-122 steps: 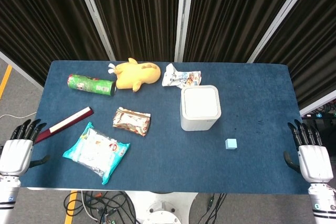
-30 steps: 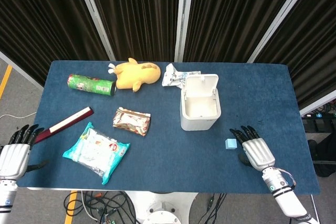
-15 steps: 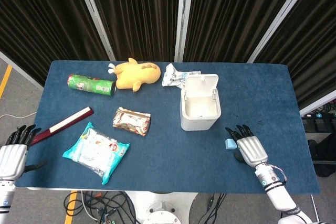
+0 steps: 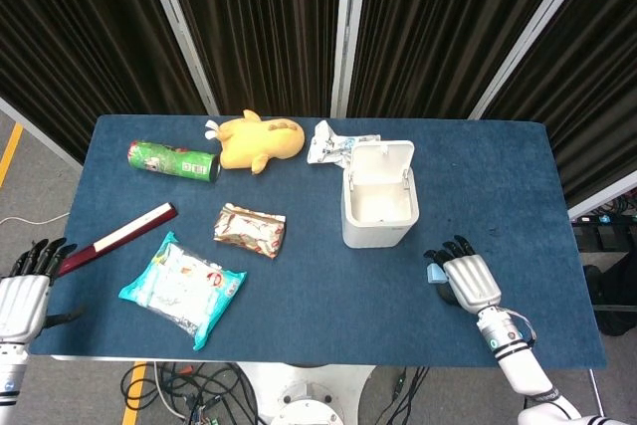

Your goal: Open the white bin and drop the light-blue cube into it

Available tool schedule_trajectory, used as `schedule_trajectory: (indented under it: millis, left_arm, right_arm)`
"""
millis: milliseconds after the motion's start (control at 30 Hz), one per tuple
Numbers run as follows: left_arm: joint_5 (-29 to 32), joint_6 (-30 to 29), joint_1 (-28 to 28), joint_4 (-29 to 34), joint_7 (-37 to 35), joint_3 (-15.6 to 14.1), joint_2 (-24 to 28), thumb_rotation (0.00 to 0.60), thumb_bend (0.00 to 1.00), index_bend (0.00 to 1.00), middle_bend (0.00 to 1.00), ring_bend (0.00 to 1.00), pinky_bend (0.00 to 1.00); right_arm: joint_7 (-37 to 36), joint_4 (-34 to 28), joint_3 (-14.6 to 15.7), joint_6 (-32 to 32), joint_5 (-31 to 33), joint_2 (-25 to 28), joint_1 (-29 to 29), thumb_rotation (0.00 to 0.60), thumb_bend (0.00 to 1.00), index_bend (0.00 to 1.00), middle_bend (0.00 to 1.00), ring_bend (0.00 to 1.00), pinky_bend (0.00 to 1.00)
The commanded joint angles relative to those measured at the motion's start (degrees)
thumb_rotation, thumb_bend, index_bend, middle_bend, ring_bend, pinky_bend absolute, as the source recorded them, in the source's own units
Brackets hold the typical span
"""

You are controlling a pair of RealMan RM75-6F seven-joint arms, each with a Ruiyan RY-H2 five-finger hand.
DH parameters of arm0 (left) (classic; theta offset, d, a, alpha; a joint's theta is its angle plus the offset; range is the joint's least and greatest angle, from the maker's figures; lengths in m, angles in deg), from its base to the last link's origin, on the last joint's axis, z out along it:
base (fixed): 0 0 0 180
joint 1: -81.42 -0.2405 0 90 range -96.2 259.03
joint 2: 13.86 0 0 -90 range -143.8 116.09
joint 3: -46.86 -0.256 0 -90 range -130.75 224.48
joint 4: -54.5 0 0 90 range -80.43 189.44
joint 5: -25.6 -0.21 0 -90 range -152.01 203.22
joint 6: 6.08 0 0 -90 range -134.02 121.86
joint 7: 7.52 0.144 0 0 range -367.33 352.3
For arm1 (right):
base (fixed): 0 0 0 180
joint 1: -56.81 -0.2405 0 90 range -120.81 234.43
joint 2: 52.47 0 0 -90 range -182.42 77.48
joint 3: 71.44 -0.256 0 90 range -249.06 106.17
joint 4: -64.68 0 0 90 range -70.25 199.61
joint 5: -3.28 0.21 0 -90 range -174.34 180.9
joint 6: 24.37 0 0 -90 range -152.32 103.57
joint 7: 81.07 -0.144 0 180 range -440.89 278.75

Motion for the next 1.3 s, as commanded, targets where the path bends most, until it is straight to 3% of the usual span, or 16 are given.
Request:
schedule_trajectory:
  millis: [33,533,767,900,1033,1167,1300]
  left_arm:
    - [-0.03,0.02,-0.03,-0.02,-0.02,-0.05,-0.02,0.6,0.0,0.14,0.09,0.03,0.14]
    - [-0.02,0.04,-0.13,-0.42,-0.34,-0.02,-0.27,0.6,0.0,0.14,0.09,0.03,0.14]
    - [0.02,0.06,-0.08,-0.15,-0.16,0.11,-0.08,0.6,0.0,0.14,0.09,0.03,0.14]
    - [-0.17,-0.02,-0.03,0.34,0.27,0.11,0.06,0.6,0.0,0.14,0.09,0.03,0.14]
    - [-0.28,-0.1,0.08,0.36,0.4,0.23,-0.04,0.6,0.0,0.14,0.09,0.03,0.14]
    - [-0.27,0.27,0.09,0.36,0.14,0.02,0.05,0.6,0.0,0.14,0.09,0.03,0.14]
    - [-0.16,0.71,0.19,0.16,-0.19,-0.06,0.08,0.6,0.0,0.14,0.09,0.03,0.14]
  right_arm:
    - [0.58,-0.15,0.17,-0.32,0.34,-0.02,0.05,0.6,0.27,0.28,0.38,0.18,0.11]
    - [0.86,0.12,-0.26,3.37,-1.32,-0.96,1.09,0.6,0.31,0.51,0.55,0.33,0.19]
    - [-0.65,-9.19,-2.25,11.27,-6.23,6.05,2.41,0.6,0.31,0.52,0.55,0.33,0.19]
    - [0.03,-17.8,-4.76,15.15,-9.25,12.91,2.39,0.6,0.31,0.52,0.56,0.33,0.19]
    - [2.93,-23.23,-8.14,15.0,-8.79,17.27,0.79,0.6,0.3,0.52,0.55,0.33,0.19]
    - [4.99,-25.18,-11.76,12.48,-6.17,17.77,-2.38,0.6,0.3,0.52,0.55,0.33,0.18]
    - [7.9,-23.36,-15.24,8.37,-0.96,14.53,-6.98,0.6,0.3,0.52,0.54,0.33,0.17]
